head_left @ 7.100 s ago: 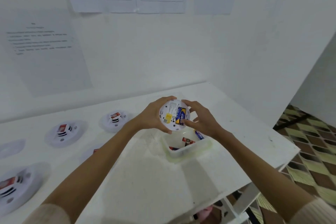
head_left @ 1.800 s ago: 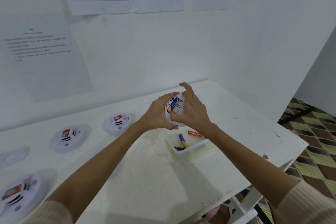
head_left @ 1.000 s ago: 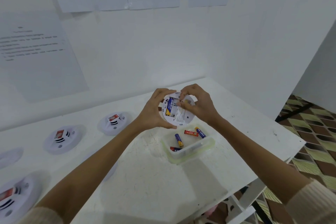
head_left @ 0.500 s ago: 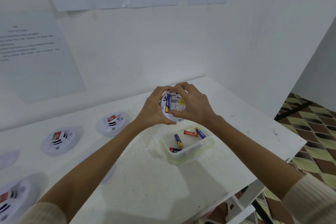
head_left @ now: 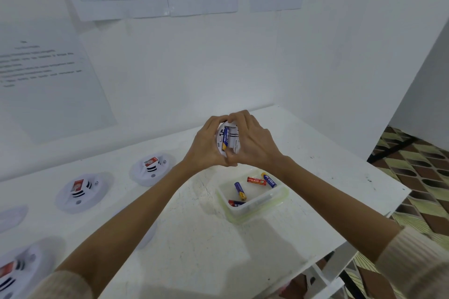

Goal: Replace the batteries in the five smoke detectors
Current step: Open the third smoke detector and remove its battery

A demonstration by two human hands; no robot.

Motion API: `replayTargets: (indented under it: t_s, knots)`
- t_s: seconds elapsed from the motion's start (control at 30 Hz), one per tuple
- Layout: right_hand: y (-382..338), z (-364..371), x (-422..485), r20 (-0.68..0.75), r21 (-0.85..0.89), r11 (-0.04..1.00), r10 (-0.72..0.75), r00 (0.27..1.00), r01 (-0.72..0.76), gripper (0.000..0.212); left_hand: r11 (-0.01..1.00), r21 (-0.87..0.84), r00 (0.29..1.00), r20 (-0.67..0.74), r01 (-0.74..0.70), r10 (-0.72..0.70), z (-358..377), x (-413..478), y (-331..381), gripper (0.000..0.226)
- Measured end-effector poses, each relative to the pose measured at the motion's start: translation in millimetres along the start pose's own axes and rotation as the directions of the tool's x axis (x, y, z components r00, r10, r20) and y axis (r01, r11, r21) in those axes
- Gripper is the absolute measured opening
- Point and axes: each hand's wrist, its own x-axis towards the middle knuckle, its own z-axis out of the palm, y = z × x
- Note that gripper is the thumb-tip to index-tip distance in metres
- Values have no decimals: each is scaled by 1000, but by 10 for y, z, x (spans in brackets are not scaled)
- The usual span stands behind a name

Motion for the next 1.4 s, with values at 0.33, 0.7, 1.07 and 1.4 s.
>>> replayTargets:
  t_s: [0.33,0.7,1.07,1.4]
  knots:
    - [27,58,-33,-25,-62,995,-82,996,80,49,999,-15,997,62,35,-34,-101,4,5,88]
    - [220,80,-28,-76,-228,860,-483,872,457,25,993,-81,985,151,91,-79,-154,-19,-22,87]
    - [214,26,-65,110,-215,818,-522,846,533,54,993,-101,972,231,66,-41,-101,-43,-34,97]
    - [249,142,-164,-42,-71,919,-391,919,388,13,992,-92,960,276,84,-56,-104,0,17,94]
